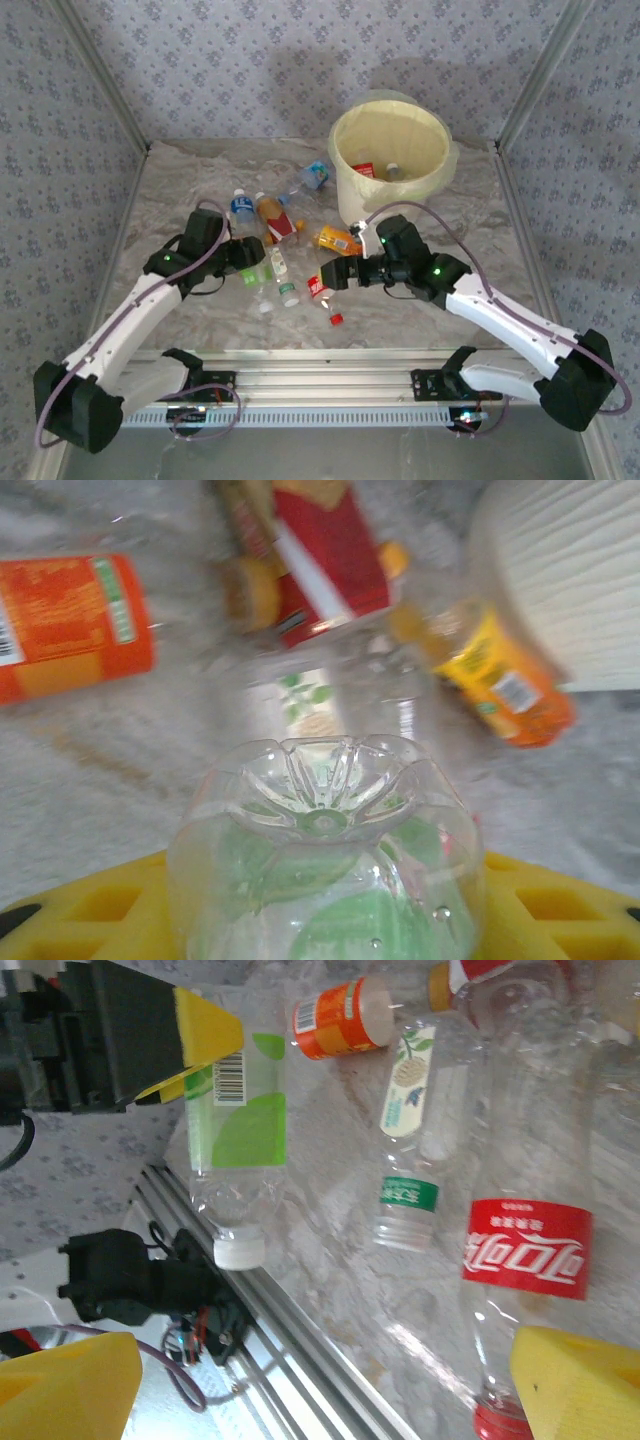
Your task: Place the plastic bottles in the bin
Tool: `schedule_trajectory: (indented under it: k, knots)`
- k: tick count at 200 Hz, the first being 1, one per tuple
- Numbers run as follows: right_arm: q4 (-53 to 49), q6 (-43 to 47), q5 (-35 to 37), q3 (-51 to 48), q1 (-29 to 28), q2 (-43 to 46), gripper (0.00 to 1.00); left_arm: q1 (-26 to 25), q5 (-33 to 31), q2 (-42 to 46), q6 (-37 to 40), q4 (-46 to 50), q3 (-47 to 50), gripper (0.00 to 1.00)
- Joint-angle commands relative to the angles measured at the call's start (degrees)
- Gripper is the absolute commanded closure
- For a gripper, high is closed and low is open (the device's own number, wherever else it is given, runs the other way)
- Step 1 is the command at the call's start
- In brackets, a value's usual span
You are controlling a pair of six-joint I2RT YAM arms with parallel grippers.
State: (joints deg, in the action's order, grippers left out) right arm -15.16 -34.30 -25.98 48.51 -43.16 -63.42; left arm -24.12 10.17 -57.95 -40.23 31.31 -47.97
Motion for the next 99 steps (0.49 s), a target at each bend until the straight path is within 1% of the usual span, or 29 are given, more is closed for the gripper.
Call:
schedule_trajectory:
  k: [1,19,31,56,99]
  knots:
    - [5.83,-3.67,-1.94,0.8,-1.72,-2.03,0.03,-0.74,4.14,0.38,-5.49,-2.93,-2.66,0.43]
    - [8.6,-4.82,-1.84,1.88,-3.02,-4.31,0.02,-1.95,3.21,0.04,-9.88,-2.02,-3.7,0.43]
    - [9.79,-5.24,-1.4,2.97,-3.91,-5.96,0.02,-2.54,4.1,-0.59,-12.99,-2.68,-3.65,0.43]
    - [10.94,-5.28,0.1,5.25,-5.74,-9.27,0.03,-4.54,4.5,-1.09,-19.22,-7.0,-1.95,0.43]
    - [13.66,-6.11,-0.4,7.62,-7.25,-14.01,0.04,-6.81,4.21,-2.69,-22.17,-8.54,-2.19,0.45]
